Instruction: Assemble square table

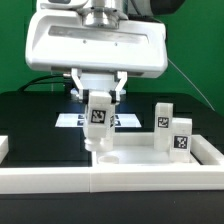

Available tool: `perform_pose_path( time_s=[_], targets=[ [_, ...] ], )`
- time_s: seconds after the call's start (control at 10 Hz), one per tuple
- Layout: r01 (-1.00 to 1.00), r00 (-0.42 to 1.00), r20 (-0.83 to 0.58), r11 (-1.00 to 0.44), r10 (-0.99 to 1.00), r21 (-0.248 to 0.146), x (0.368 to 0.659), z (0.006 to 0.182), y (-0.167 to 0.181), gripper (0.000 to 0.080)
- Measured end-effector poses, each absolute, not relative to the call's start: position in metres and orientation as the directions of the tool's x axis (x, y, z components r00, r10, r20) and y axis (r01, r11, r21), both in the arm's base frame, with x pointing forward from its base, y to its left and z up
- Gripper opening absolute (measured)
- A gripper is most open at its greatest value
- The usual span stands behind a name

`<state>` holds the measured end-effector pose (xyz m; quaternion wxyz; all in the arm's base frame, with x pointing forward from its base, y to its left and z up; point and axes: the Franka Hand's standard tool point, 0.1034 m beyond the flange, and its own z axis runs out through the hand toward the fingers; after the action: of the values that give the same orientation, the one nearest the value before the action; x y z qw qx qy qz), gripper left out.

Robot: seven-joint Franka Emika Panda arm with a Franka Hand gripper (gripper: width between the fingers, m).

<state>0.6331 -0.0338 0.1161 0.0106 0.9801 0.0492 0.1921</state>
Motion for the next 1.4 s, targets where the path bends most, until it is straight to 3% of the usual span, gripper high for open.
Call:
perform_pose_path(
  time_s=[0.6, 1.0, 1.4],
  targets=[
    [0.090, 0.922, 0.374, -0.995, 0.097, 0.036, 0.636, 0.115, -0.033, 0.0290],
    [0.030, 0.949, 0.316, -0.997, 0.006, -0.072, 0.633, 0.110, -0.021, 0.0290],
    [0.036, 0.946, 0.324, -0.997, 0.014, -0.061, 0.634, 0.105, -0.020, 0.0290]
  ],
)
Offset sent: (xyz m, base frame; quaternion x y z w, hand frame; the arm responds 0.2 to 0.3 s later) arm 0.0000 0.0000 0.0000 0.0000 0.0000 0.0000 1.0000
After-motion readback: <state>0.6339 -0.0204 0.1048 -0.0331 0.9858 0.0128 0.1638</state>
